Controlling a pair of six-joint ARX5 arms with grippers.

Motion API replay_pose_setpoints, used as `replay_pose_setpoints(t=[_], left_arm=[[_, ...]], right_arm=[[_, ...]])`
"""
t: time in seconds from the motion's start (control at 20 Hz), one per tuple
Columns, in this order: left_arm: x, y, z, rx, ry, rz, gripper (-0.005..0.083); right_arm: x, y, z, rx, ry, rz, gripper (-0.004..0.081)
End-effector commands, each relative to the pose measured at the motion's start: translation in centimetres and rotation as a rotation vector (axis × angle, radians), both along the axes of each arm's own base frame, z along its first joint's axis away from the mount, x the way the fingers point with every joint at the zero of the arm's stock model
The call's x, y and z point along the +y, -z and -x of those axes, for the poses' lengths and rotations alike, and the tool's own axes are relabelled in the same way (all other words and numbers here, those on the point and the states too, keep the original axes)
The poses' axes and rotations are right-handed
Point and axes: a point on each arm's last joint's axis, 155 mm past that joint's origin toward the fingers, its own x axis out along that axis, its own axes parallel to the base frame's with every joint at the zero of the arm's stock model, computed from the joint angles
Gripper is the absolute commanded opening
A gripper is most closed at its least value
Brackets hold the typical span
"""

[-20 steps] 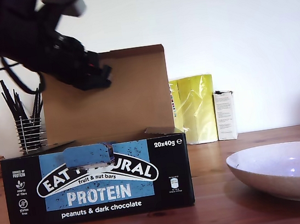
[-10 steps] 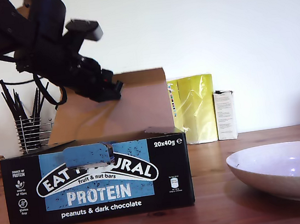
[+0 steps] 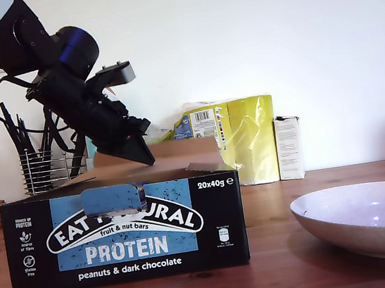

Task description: Open the carton box of snackbars

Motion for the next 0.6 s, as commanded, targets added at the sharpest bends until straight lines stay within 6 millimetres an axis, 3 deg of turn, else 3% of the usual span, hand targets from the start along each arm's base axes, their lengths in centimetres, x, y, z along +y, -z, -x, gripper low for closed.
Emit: replay_pose_setpoints(t=[0.0,0.3,0.45,0.55], left_arm=[[0.4,4.1,1.2,0.117,0.004,-0.029,-0.0021],[0.5,6.4,3.5,0.246,0.03,-0.045,-0.0021],[0.4,6.2,3.3,0.243,0.031,-0.041,-0.0021],[0.2,5.0,2.9,0.221,0.033,-0.033,-0.0021]], right_arm=[[0.2,0.1,-0.1,-0.008,-0.008,-0.002,-0.0013],[0.2,0.1,-0.1,-0.009,-0.01,-0.004,-0.0013],[0.2,0.1,-0.1,-0.009,-0.01,-0.004,-0.0013],[0.2,0.1,-0.1,-0.009,-0.006,-0.003,-0.0013]])
